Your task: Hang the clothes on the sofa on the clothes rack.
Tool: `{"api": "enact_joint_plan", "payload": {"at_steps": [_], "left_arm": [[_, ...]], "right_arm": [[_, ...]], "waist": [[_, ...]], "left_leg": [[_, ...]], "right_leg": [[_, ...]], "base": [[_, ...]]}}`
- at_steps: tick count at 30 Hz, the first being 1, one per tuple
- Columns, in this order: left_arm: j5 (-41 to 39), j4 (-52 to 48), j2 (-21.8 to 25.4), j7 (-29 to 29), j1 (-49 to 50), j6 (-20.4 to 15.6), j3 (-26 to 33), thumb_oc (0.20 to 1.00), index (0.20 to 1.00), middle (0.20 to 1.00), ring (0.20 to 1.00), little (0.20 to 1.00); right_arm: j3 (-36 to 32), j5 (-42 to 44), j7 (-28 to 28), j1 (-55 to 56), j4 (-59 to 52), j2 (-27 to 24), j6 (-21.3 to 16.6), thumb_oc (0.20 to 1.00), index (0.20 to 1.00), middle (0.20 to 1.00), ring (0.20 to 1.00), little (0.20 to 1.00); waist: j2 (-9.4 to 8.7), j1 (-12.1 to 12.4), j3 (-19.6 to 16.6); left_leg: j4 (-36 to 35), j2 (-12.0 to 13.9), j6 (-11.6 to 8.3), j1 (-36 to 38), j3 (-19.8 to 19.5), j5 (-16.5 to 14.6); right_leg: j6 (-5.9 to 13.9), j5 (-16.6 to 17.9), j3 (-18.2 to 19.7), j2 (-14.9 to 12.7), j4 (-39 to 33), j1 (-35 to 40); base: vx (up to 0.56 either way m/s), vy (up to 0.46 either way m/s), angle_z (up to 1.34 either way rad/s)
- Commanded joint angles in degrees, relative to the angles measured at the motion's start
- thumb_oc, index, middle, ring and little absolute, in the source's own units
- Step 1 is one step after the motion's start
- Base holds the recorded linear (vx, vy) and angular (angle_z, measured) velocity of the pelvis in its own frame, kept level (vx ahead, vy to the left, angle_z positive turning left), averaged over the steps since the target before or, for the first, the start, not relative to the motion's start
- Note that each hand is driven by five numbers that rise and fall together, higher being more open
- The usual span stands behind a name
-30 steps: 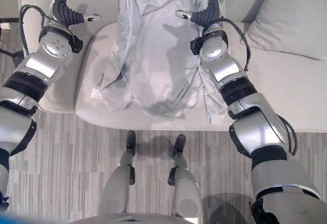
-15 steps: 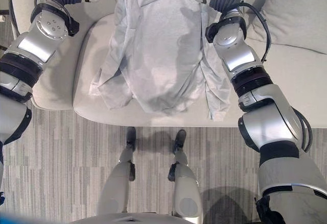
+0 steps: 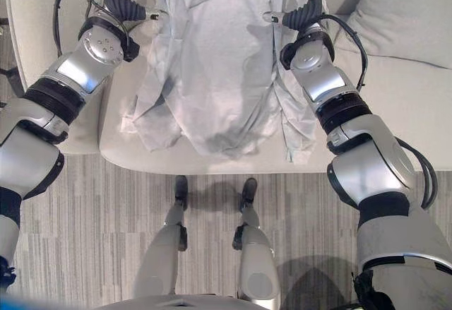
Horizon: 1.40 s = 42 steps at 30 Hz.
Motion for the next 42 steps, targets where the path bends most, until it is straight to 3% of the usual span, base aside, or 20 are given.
{"api": "enact_joint_plan", "payload": {"at_steps": [1, 19, 42], "left_arm": [[-1.16, 5.29, 0.14, 0.04, -8.28, -1.05, -1.47, 1.000, 1.000, 1.000, 1.000, 1.000], [-3.66, 9.66, -0.87, -2.89, -11.25, -1.07, -3.74, 1.000, 1.000, 1.000, 1.000, 1.000], [-4.86, 16.58, -0.30, -3.88, -18.59, -1.17, -7.46, 1.000, 1.000, 1.000, 1.000, 1.000]], "right_arm": [[0.18, 1.17, -0.30, -6.68, 1.55, -1.39, -1.12, 1.000, 1.000, 1.000, 1.000, 1.000], [3.70, 3.49, 1.16, -11.25, 4.97, 1.63, -2.59, 1.000, 1.000, 1.000, 1.000, 1.000], [11.02, 7.77, 4.09, -20.88, 15.42, 5.88, -2.22, 1.000, 1.000, 1.000, 1.000, 1.000]], "waist": [[1.43, 0.20, 0.25], [1.34, -1.16, 0.04], [1.48, -0.76, -0.52]], "left_leg": [[0.23, -1.66, -2.35, 2.37, 0.48, -2.36], [0.23, -1.50, -2.51, -0.13, 0.86, -1.71], [0.23, -1.76, -3.18, -4.94, 0.89, -0.46]], "right_leg": [[8.63, -0.36, 1.71, -2.09, 0.89, 0.98], [8.64, 0.31, 2.37, -1.35, 0.89, -2.05], [8.71, 1.22, 2.10, -0.93, 0.89, -7.14]], "base": [[0.01, -0.010, -0.07], [0.00, -0.003, -0.02], [0.00, -0.001, 0.00]]}}
